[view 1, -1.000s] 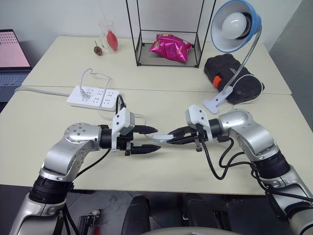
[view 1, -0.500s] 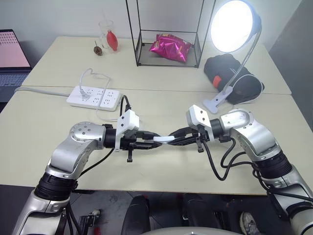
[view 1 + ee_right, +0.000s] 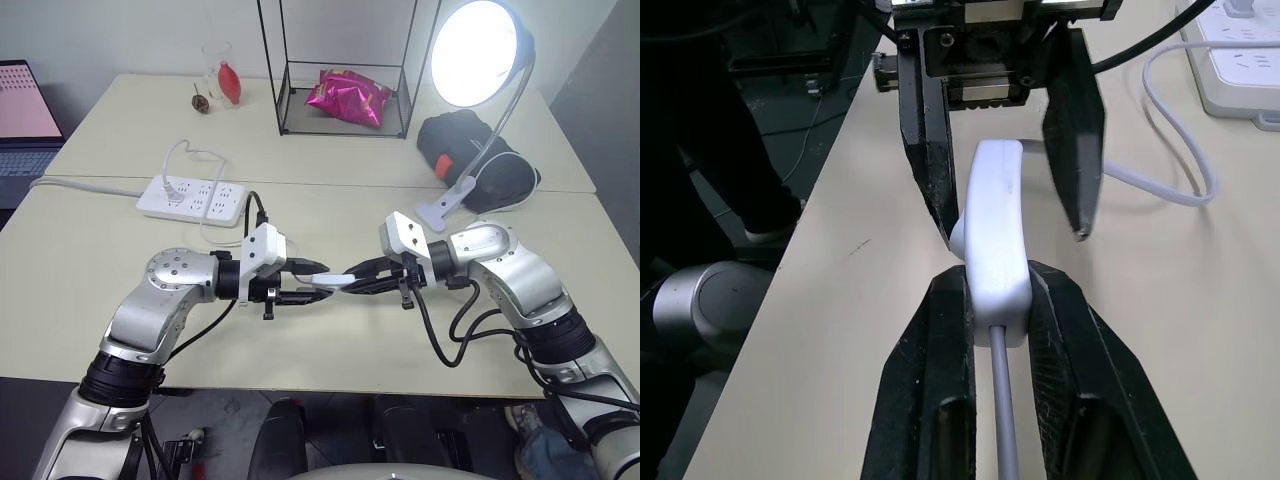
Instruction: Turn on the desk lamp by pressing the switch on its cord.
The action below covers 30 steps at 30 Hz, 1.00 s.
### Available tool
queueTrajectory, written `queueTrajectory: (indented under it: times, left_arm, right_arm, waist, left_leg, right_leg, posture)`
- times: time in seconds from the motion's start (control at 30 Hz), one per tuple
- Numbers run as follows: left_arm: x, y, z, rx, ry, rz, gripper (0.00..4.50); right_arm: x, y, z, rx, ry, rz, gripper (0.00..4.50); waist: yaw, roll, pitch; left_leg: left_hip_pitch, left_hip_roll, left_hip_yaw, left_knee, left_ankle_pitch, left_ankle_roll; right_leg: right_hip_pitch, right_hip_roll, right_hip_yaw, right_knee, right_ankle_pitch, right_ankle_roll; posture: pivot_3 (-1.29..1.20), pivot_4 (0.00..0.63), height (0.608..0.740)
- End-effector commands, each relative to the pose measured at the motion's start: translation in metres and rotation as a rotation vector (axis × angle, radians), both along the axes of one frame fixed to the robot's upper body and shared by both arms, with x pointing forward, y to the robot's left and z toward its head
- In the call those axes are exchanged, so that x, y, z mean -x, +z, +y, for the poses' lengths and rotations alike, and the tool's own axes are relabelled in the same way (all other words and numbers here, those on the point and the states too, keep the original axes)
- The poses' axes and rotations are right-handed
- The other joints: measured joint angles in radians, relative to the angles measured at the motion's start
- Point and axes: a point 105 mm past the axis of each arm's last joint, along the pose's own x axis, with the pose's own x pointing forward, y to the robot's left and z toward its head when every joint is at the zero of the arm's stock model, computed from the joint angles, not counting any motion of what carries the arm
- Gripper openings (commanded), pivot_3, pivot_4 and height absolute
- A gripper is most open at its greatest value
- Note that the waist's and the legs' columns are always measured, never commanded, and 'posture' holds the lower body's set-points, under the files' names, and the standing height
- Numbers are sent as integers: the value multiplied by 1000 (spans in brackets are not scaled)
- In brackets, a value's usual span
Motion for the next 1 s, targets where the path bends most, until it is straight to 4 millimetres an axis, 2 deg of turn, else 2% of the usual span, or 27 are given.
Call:
queueTrajectory:
  times: [0.03,0.13,0.3,0.43,0.7,0.77,0.8,1.0]
  left_arm:
    - [2,10,7,-22,0,-69,3239]
    - [4,11,15,-53,8,-94,3638]
    - [11,14,35,-95,69,-102,3638]
    - [19,3,48,-154,99,-93,3638]
    - [22,-4,57,-138,172,-84,3638]
    - [20,-7,63,-138,209,-81,3638]
    - [19,-8,66,-141,229,-78,3638]
    - [11,-5,82,-141,341,-66,3638]
  right_arm:
    - [3,13,5,-26,49,-62,352]
    - [-3,9,4,-18,34,-68,352]
    - [-31,-4,8,-2,-21,-116,352]
    - [-49,-17,14,32,-28,-160,352]
    - [-59,-40,17,85,-20,-198,352]
    - [-62,-41,15,85,-37,-202,1052]
    - [-62,-41,14,83,-41,-201,1078]
    - [-55,-25,0,41,-60,-214,2493]
  waist:
    - [0,0,0]
    - [-1,0,0]
    - [-6,0,0]
    - [-7,1,0]
    - [0,1,1]
    - [0,1,1]
    - [0,1,1]
    - [1,1,1]
  left_leg:
    - [0,0,0,0,0,0]
    - [0,0,0,0,0,0]
    - [1,1,0,0,0,0]
    - [0,1,0,0,0,0]
    - [-1,1,1,-1,0,0]
    - [-1,1,1,-1,0,0]
    - [-1,1,1,-1,0,0]
    - [0,1,1,-1,0,0]
  right_leg:
    - [0,0,0,0,0,0]
    - [0,0,0,0,0,0]
    - [0,0,0,0,0,0]
    - [0,0,0,0,0,0]
    - [-2,0,0,0,0,-1]
    - [-2,0,0,0,0,-1]
    - [-2,0,0,0,0,-1]
    - [-2,0,0,1,0,-1]
  posture:
    - [0,150,740]
    - [0,150,740]
    - [0,150,740]
    - [0,150,740]
    - [0,150,740]
    - [0,150,740]
    - [0,150,740]
    - [0,150,740]
